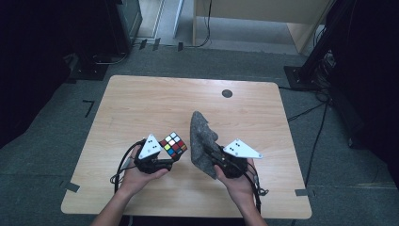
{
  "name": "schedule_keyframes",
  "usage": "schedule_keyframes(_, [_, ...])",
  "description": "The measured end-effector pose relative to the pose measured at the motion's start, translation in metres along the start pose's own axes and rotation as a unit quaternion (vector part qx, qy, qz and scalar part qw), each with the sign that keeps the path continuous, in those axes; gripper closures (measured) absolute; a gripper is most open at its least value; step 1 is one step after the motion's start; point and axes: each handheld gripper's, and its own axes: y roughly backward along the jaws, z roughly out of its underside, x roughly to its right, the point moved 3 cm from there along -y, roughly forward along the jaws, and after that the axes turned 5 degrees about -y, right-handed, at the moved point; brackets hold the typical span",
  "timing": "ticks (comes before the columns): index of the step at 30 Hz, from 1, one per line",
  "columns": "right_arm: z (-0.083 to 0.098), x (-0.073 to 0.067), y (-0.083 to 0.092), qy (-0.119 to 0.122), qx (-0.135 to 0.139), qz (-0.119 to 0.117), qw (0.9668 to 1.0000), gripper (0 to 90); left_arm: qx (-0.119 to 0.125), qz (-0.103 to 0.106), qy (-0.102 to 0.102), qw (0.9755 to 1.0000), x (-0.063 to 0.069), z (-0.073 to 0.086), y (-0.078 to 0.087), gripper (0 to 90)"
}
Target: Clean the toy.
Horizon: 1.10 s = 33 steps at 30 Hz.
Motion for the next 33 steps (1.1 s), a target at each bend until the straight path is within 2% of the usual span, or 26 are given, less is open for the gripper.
schedule_keyframes(2, [-0.010,-0.002,-0.004,0.003,0.007,-0.007,0.9999,74.1,0.010,0.014,-0.019,0.9997,0.005,-0.003,-0.001,34.1])
schedule_keyframes(3, [-0.010,-0.002,-0.004,0.003,0.007,-0.007,0.9999,74.1,0.010,0.014,-0.019,0.9997,0.005,-0.003,-0.001,34.1])
schedule_keyframes(4, [-0.013,-0.001,-0.010,-0.001,0.002,-0.009,1.0000,74.1,0.021,0.030,-0.028,0.9989,0.010,-0.002,-0.001,34.1])
schedule_keyframes(6, [-0.012,-0.001,-0.011,-0.009,-0.001,-0.015,0.9998,74.1,0.025,0.035,-0.033,0.9985,0.012,-0.001,0.000,34.1])
schedule_keyframes(7, [-0.007,-0.001,-0.015,-0.026,-0.008,-0.038,0.9989,74.2,0.031,0.045,-0.042,0.9976,0.015,0.001,0.002,34.1])
schedule_keyframes(8, [-0.003,-0.002,-0.017,-0.027,-0.016,-0.048,0.9983,74.2,0.035,0.052,-0.045,0.9970,0.016,0.002,0.002,34.1])
schedule_keyframes(9, [-0.003,-0.002,-0.017,-0.027,-0.016,-0.048,0.9983,74.2,0.035,0.052,-0.045,0.9970,0.016,0.002,0.002,34.1])
schedule_keyframes(10, [0.006,-0.005,-0.021,-0.024,-0.029,-0.068,0.9970,74.3,0.043,0.060,-0.053,0.9959,0.018,0.004,0.004,34.1])
schedule_keyframes(12, [0.016,-0.005,-0.023,-0.037,-0.034,-0.078,0.9957,74.6,0.043,0.064,-0.060,0.9952,0.019,0.007,0.005,34.1])
schedule_keyframes(13, [0.016,-0.005,-0.023,-0.037,-0.034,-0.078,0.9957,74.6,0.043,0.064,-0.060,0.9952,0.019,0.007,0.005,34.1])
schedule_keyframes(15, [0.031,0.000,-0.027,-0.037,-0.063,-0.068,0.9950,74.7,0.046,0.069,-0.056,0.9950,0.017,0.010,0.007,34.1])
schedule_keyframes(18, [0.038,0.003,-0.029,-0.031,-0.086,-0.052,0.9944,74.4,0.042,0.059,-0.049,0.9962,0.013,0.011,0.007,34.1])
schedule_keyframes(20, [0.037,0.003,-0.028,-0.030,-0.081,-0.052,0.9949,74.3,0.038,0.058,-0.048,0.9965,0.012,0.012,0.006,34.1])
schedule_keyframes(21, [0.028,0.001,-0.021,-0.031,-0.055,-0.055,0.9965,73.7,0.026,0.050,-0.054,0.9969,0.012,0.014,0.004,34.1])
schedule_keyframes(24, [0.017,-0.005,-0.013,-0.032,-0.023,-0.077,0.9963,73.4,0.027,0.054,-0.052,0.9968,0.016,0.016,0.003,34.1])
schedule_keyframes(25, [0.017,-0.005,-0.013,-0.032,-0.023,-0.077,0.9963,73.4,0.027,0.054,-0.052,0.9968,0.016,0.016,0.003,34.1])
schedule_keyframes(26, [0.019,-0.009,-0.014,-0.019,-0.027,-0.080,0.9963,73.7,0.036,0.065,-0.047,0.9961,0.017,0.014,0.004,34.1])
schedule_keyframes(27, [0.021,-0.010,-0.016,-0.017,-0.030,-0.082,0.9961,74.0,0.036,0.065,-0.047,0.9961,0.017,0.014,0.004,34.1])
schedule_keyframes(29, [0.028,-0.007,-0.020,-0.024,-0.036,-0.079,0.9959,74.6,0.042,0.067,-0.044,0.9959,0.017,0.012,0.008,34.1])
schedule_keyframes(31, [0.034,-0.003,-0.024,-0.027,-0.053,-0.076,0.9953,74.6,0.047,0.071,-0.039,0.9956,0.015,0.012,0.010,34.1])
schedule_keyframes(33, [0.036,-0.001,-0.026,-0.025,-0.064,-0.071,0.9951,74.6,0.042,0.068,-0.033,0.9963,0.013,0.012,0.009,34.1])
